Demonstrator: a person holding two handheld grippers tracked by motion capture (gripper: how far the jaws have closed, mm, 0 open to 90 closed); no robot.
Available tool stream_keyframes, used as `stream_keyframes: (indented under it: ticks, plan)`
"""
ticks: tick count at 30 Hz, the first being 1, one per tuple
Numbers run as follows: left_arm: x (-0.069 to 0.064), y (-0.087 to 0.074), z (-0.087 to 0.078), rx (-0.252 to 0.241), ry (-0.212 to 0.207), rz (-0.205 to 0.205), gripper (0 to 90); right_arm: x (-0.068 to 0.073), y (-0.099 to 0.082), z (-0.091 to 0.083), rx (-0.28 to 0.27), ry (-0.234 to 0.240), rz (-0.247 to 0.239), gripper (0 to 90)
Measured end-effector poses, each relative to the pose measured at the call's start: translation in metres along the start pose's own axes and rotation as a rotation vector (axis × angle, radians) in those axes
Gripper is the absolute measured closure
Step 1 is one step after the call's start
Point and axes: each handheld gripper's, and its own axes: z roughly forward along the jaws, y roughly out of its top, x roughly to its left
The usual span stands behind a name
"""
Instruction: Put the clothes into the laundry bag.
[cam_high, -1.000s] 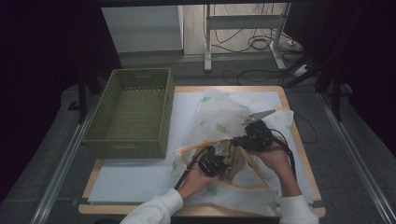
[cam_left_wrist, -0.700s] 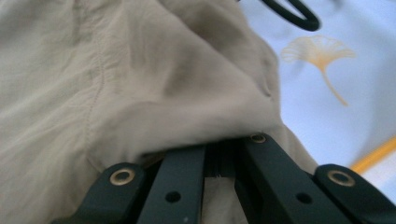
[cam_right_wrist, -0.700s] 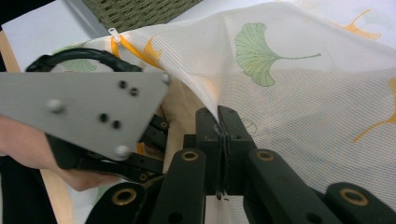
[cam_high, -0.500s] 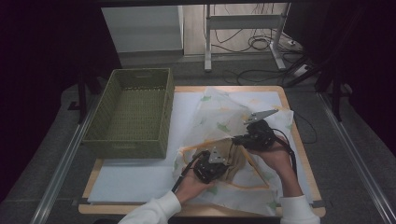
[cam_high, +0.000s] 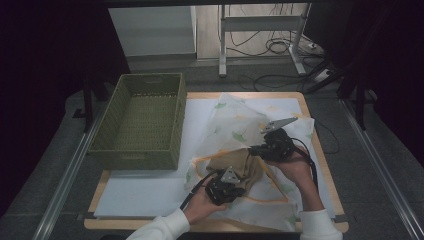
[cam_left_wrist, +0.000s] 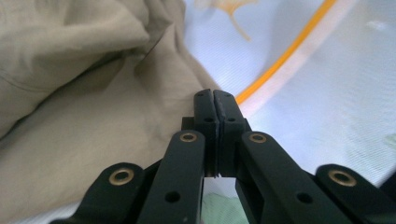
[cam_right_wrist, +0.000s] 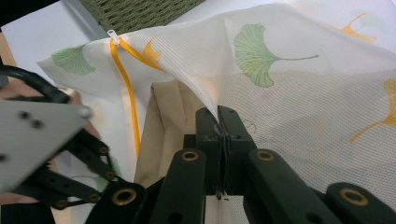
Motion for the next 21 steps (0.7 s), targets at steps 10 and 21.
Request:
stream_keyframes:
  ticks: [10, 21]
  plan:
    - [0.003, 0.011, 0.013, -0.008, 0.062, -0.005, 90.0, 0.0, 0.0, 0.002, 0.005, 0.001, -0.003, 87.4]
    - [0.01, 0.019, 0.022, -0.029, 0.123, -0.004, 90.0, 0.0, 0.0, 0.001, 0.004, 0.003, -0.004, 87.4]
